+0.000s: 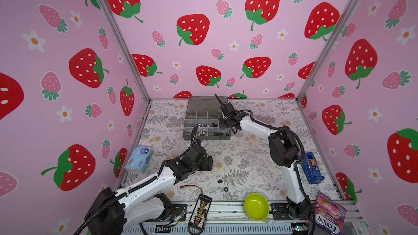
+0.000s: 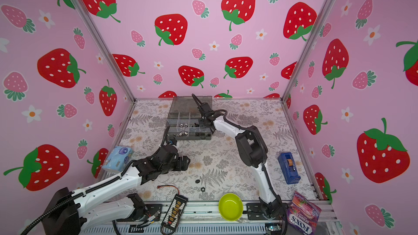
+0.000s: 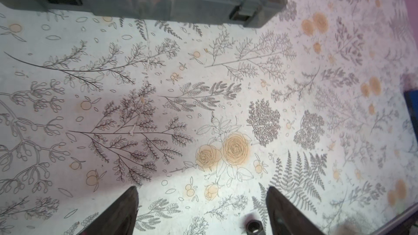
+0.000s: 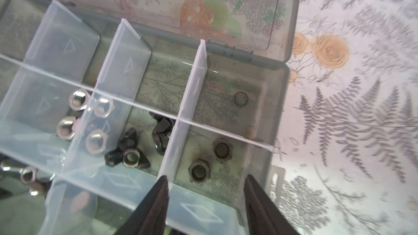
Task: Sort the screws and nuts into containers
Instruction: 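Withdraw the right gripper while the left gripper lowers toward the remaining black hex nuts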
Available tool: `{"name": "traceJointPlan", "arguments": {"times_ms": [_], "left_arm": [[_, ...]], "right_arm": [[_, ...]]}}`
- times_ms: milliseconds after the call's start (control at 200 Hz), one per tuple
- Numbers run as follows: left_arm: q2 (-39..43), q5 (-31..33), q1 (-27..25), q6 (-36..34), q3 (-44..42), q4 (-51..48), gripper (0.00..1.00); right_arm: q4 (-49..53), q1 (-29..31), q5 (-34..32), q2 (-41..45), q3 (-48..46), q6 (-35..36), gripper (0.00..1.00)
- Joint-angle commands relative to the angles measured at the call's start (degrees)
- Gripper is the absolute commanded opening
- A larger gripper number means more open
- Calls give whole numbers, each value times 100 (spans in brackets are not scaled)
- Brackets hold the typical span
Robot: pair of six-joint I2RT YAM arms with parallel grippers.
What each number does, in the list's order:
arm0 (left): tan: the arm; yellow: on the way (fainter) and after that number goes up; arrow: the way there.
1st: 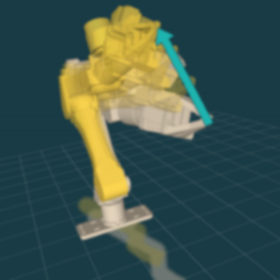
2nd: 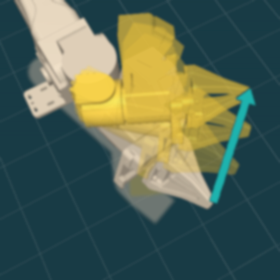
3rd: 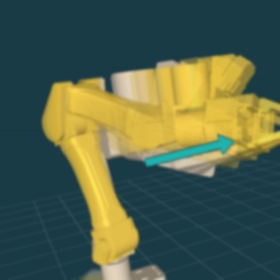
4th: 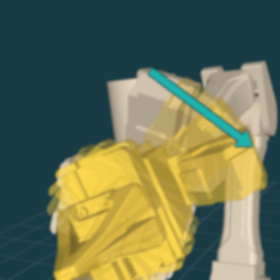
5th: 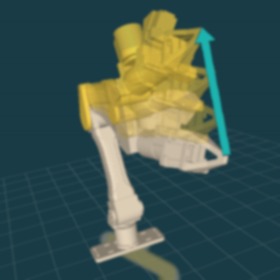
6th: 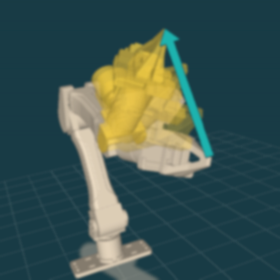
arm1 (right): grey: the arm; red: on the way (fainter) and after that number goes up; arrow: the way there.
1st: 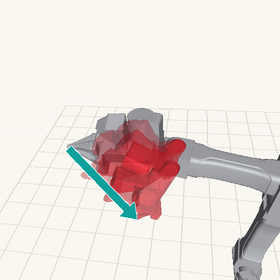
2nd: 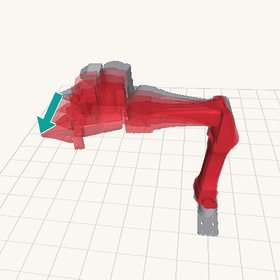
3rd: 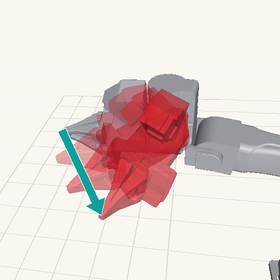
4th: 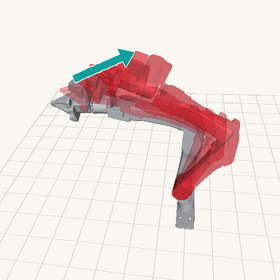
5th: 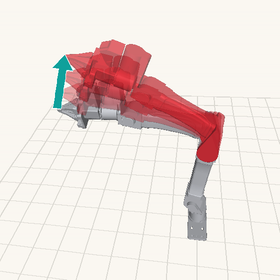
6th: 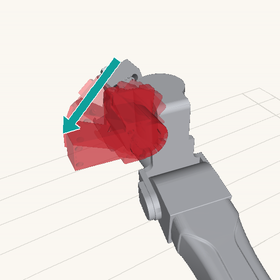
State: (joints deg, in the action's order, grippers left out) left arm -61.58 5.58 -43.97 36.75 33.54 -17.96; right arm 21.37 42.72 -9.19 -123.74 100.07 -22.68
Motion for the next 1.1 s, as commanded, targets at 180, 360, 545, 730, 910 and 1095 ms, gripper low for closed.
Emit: {"name": "traceJointPlan", "arguments": {"times_ms": [180, 360, 545, 730, 910, 1095], "left_arm": [[-456, -113, -802, -528, 281, -155, 76], [-752, -315, -1208, -900, 380, -195, 65], [-1075, -326, -1533, -1146, 491, -386, 61], [-1455, -206, -1677, -1273, 599, -422, 60], [-1822, -242, -1798, -1511, 752, -410, 58], [-2058, -242, -1896, -1622, 847, -403, 57]], "right_arm": [[-632, -232, -670, 1949, -1872, -377, 92], [-738, -407, -899, 2758, -2859, -677, 100], [-750, -534, -1084, 3275, -3474, -977, 100], [-762, -580, -1086, 3532, -3711, -1107, 100], [-688, -598, -1179, 3660, -3736, -1133, 100], [-666, -620, -1182, 3739, -3788, -1166, 100]]}}
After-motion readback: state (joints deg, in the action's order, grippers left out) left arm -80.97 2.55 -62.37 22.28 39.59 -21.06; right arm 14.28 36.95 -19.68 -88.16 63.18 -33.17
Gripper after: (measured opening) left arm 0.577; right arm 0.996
